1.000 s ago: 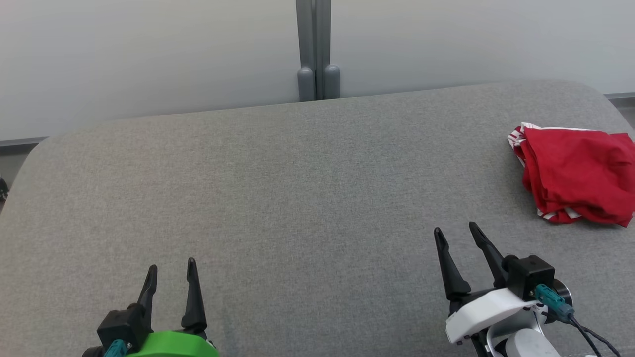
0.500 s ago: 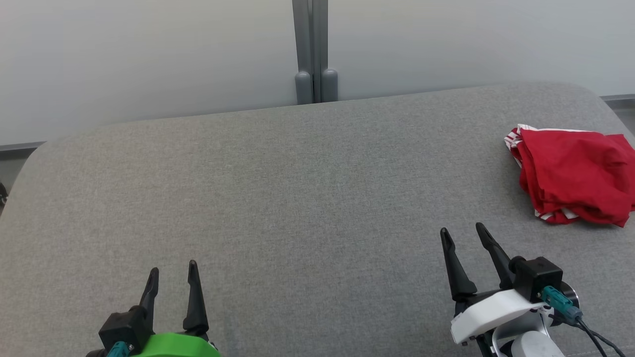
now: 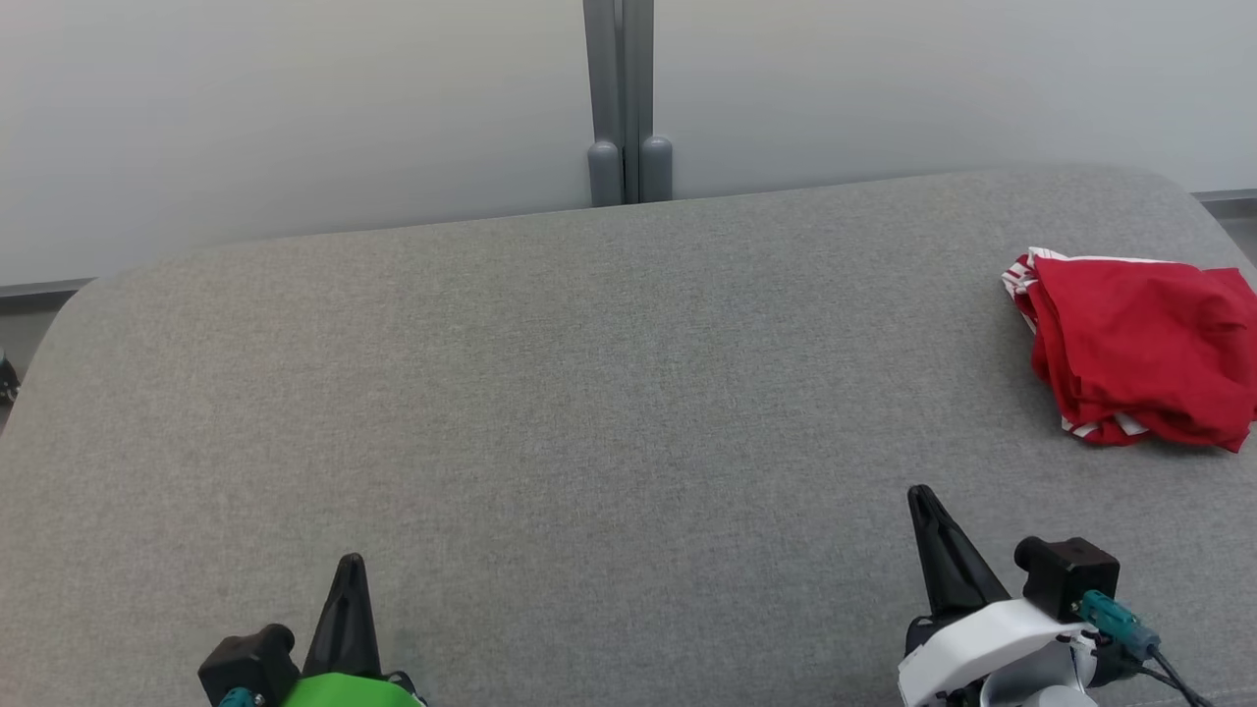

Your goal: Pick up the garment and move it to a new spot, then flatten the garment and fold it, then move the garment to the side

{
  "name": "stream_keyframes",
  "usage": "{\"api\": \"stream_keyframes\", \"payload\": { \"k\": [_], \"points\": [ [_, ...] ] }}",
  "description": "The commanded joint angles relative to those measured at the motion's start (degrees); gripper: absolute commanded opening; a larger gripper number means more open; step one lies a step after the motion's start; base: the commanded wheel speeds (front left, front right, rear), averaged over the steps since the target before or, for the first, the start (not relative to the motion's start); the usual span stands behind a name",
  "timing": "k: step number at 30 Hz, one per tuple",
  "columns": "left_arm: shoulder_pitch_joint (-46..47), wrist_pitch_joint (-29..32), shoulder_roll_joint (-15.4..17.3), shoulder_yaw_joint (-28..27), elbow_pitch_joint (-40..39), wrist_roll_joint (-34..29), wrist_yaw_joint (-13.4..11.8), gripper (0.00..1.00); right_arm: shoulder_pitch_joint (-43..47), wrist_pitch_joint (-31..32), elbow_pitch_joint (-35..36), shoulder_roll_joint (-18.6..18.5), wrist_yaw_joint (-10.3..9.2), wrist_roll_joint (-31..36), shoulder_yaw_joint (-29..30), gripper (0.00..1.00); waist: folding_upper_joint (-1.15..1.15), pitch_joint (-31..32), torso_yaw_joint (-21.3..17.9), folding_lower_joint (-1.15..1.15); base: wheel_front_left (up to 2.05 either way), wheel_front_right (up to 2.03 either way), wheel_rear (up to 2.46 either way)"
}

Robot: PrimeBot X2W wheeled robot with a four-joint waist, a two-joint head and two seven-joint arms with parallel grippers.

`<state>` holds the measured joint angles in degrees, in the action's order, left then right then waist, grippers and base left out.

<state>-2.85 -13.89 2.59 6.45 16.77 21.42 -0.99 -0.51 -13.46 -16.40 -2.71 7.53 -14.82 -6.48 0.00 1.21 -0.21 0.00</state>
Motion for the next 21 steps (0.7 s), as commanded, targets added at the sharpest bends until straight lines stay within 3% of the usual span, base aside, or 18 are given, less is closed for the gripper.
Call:
{"api": "stream_keyframes", "payload": {
  "k": [1,21],
  "points": [
    [1.08,0.58,0.09,-0.68,-0.92,2.47,0.40,0.00,-1.09,0.52,1.01,-0.32,0.00,-2.97,0.35,0.00,0.00,-0.02,0.00,0.00,0.00,0.00,0.00],
    [3.31,5.69,0.16,-3.90,-1.52,20.11,2.52,0.00,-2.45,4.56,1.44,-1.22,-0.02,-23.23,2.41,0.00,0.00,-0.25,0.03,0.00,0.00,0.00,0.00]
  ]
}}
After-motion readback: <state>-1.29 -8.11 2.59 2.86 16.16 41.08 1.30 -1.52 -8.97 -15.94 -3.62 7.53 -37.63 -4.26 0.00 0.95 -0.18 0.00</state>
